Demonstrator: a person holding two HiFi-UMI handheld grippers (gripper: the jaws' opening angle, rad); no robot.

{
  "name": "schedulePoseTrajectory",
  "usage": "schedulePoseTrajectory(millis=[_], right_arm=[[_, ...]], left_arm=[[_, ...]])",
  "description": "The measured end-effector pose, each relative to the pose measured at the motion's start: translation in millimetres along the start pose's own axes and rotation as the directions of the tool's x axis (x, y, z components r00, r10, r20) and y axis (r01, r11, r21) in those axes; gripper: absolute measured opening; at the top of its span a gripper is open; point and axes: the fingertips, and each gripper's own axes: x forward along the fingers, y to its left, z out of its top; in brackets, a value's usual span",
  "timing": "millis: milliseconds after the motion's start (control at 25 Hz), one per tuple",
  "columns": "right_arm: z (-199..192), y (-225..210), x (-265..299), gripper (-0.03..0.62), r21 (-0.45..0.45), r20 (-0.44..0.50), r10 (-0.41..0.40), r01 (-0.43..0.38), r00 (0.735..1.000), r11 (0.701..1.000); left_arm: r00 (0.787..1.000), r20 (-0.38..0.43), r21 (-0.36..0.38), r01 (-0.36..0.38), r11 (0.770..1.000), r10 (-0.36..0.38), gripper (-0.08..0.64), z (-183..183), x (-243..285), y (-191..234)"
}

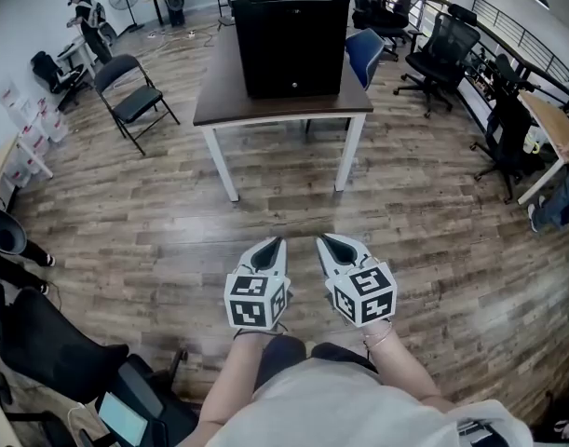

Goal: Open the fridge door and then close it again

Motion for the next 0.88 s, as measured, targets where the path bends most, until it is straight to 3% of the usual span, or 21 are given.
schedulePoseTrajectory(millis=[240,400,680,880], right_arm=[[-14,-21,-6,-0.002,0.013,-0.015,-0.005,0.005,1.000,1.000],[-9,-29,10,-0.002,0.020,0.001,-0.012,0.012,1.000,1.000],[17,-42,87,-0.002,0.020,0.023,-0.012,0.012,1.000,1.000],[62,-39,164,-0.002,0.019,0.044,0.013,-0.014,0.999,1.000]], left_arm=[[1.000,-0.018,-0.007,-0.019,1.000,0.018,0.006,-10,10,-13],[0.999,-0.024,-0.018,-0.039,0.999,0.038,0.006,-9,22,5],[0.999,-0.039,-0.058,-0.029,0.998,0.027,0.006,9,65,68],[0.999,-0.029,-0.040,-0.026,0.999,0.025,0.006,57,101,142]])
